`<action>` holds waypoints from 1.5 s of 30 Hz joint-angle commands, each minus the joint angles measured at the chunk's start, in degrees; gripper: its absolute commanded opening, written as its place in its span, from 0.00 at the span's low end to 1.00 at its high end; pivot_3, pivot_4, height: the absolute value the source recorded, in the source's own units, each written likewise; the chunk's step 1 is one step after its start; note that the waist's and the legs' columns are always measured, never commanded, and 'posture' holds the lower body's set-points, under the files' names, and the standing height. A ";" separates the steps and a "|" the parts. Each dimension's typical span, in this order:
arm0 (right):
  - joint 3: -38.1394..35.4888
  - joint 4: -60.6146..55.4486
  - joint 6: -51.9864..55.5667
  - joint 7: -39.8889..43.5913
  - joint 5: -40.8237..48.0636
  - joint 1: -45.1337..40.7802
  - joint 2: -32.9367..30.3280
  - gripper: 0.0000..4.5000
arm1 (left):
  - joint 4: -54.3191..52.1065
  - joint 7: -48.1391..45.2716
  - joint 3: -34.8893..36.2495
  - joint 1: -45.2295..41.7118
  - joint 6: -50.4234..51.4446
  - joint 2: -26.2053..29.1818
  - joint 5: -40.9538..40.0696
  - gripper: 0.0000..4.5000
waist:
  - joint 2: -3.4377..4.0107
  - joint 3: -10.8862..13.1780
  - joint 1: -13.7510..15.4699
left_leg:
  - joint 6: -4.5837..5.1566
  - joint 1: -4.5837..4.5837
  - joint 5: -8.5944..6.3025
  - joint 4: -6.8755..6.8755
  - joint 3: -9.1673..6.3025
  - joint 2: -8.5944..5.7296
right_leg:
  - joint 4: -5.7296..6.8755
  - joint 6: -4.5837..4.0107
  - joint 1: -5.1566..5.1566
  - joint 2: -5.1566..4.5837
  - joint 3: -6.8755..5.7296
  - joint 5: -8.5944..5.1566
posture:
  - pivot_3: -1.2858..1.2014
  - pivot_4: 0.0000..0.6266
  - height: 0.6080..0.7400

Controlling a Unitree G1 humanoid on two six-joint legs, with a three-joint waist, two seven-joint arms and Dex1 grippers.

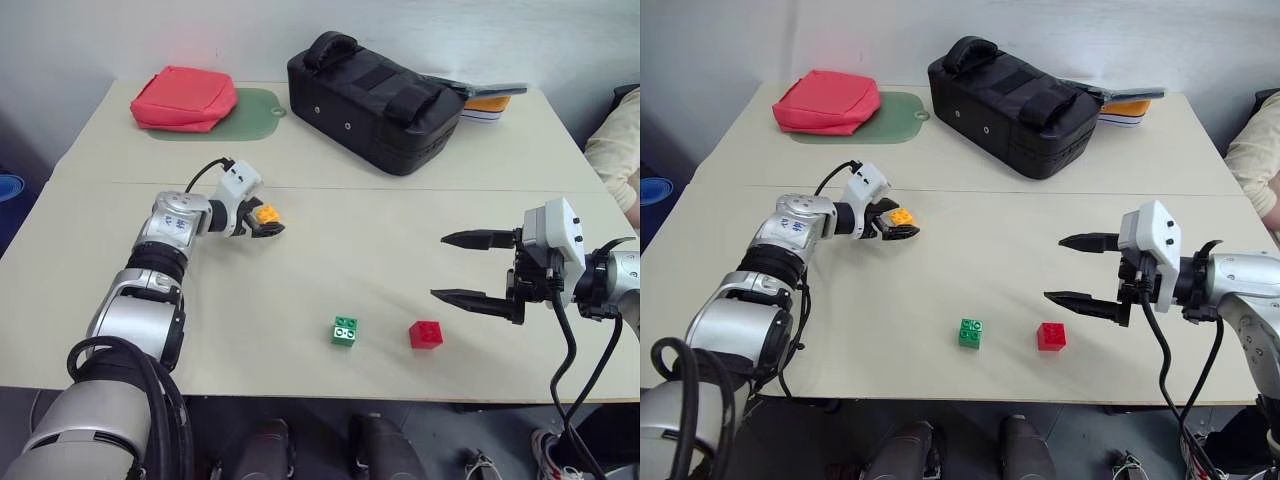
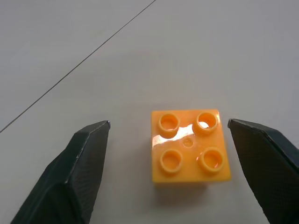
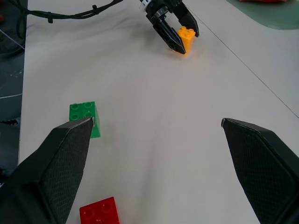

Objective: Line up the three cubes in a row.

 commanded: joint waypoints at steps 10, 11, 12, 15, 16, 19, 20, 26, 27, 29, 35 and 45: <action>-1.65 -1.88 -1.21 -1.11 0.48 -0.03 -0.11 1.00 | -0.55 -8.94 0.78 -1.08 -3.82 1.20 1.95 0.34 | 0.00 0.00 0.25 | 0.00 0.00 0.00 0.00 0.03 0.00 | 0.01 0.01 -0.01 0.00 -0.05 0.00 | 0.52 0.24 1.00; -1.58 -2.13 -1.08 -0.64 0.64 0.24 -0.39 1.00 | -3.95 -13.77 1.05 0.35 -4.59 2.01 0.46 0.34 | 0.00 0.00 0.23 | 0.00 0.00 0.00 0.00 0.06 0.00 | 0.01 0.01 -0.02 0.01 -0.07 0.00 | 0.52 0.24 1.00; -1.48 -2.43 -1.13 0.10 0.68 0.62 -0.79 1.00 | -8.40 -18.95 1.25 2.35 -5.28 3.19 -1.22 0.34 | 0.00 0.00 0.13 | 0.00 0.00 0.00 0.00 0.06 0.00 | 0.02 0.01 -0.03 0.01 -0.06 0.00 | 0.52 0.24 1.00; -0.66 -3.46 -1.83 1.86 0.10 1.97 -1.37 1.00 | -25.59 -31.94 0.94 11.84 -5.78 9.07 -5.98 0.34 | 0.00 0.00 -0.48 | -0.03 0.01 0.00 -0.02 0.08 0.07 | 0.01 0.01 -0.04 0.03 0.07 0.00 | 0.52 0.24 1.00; -0.36 -3.73 -1.85 2.05 0.19 2.10 -1.23 1.00 | -30.36 -34.23 0.83 15.00 -6.22 10.90 -6.95 0.34 | 0.01 0.00 -0.64 | -0.05 0.01 0.00 -0.02 0.09 0.10 | 0.00 0.00 -0.05 0.05 0.11 0.00 | 0.52 0.24 1.00; 0.90 -4.45 -2.20 2.95 0.06 2.34 -1.07 1.00 | -43.47 -39.21 1.12 24.89 -6.79 16.42 -9.99 0.34 | 0.01 -0.01 -0.64 | -0.08 0.11 0.00 -0.03 0.07 0.15 | 0.02 -0.02 0.02 0.03 0.26 -0.01 | 0.52 0.24 1.00; 1.29 -4.42 -2.29 3.31 -0.12 2.27 -1.15 1.00 | -46.49 -39.87 1.27 27.20 -6.26 17.70 -10.66 0.34 | 0.01 -0.01 -0.55 | -0.08 0.12 0.01 -0.02 0.07 0.16 | 0.01 -0.02 0.03 0.03 0.27 -0.01 | 0.52 0.24 1.00; 3.44 -3.67 -4.68 6.43 -2.48 2.68 -1.67 1.00 | -55.49 -38.70 0.74 33.18 -2.89 20.68 -12.34 0.34 | 0.01 -0.01 0.62 | 0.07 0.13 -0.05 0.00 -0.08 0.00 | -0.21 -0.02 0.13 -0.23 0.25 -0.01 | 0.52 0.24 1.00; 3.76 -3.58 -5.21 6.78 -3.01 2.93 -1.61 1.00 | -56.17 -38.30 0.60 33.62 -2.80 20.71 -12.34 0.34 | 0.01 -0.01 0.65 | 0.09 0.12 -0.06 0.00 -0.08 -0.01 | -0.21 -0.02 0.13 -0.24 0.25 -0.01 | 0.52 0.24 1.00; 4.23 -3.51 -5.87 6.98 -3.72 3.25 -1.27 1.00 | -56.99 -37.31 0.48 33.86 -2.14 20.40 -12.28 0.34 | 0.01 -0.01 0.59 | 0.10 0.11 -0.07 -0.01 -0.08 -0.01 | -0.18 -0.02 0.13 -0.23 0.25 -0.01 | 0.52 0.24 1.00; 4.52 -3.98 -6.03 6.43 -3.85 3.87 -0.57 1.00 | -59.91 -37.28 0.54 35.27 0.90 20.30 -13.80 0.34 | 0.01 -0.01 0.09 | 0.09 0.10 -0.06 -0.01 -0.08 0.01 | -0.06 -0.01 0.13 -0.15 0.22 -0.01 | 0.52 0.24 1.00; 4.24 -4.01 -6.29 6.17 -4.05 4.20 -0.50 1.00 | -56.73 -35.41 -2.06 37.21 -4.91 19.61 -10.28 0.34 | 0.01 -0.01 -0.26 | 0.08 0.10 -0.06 -0.01 -0.08 0.05 | -0.08 -0.01 0.13 -0.10 0.23 -0.01 | 0.52 0.24 1.00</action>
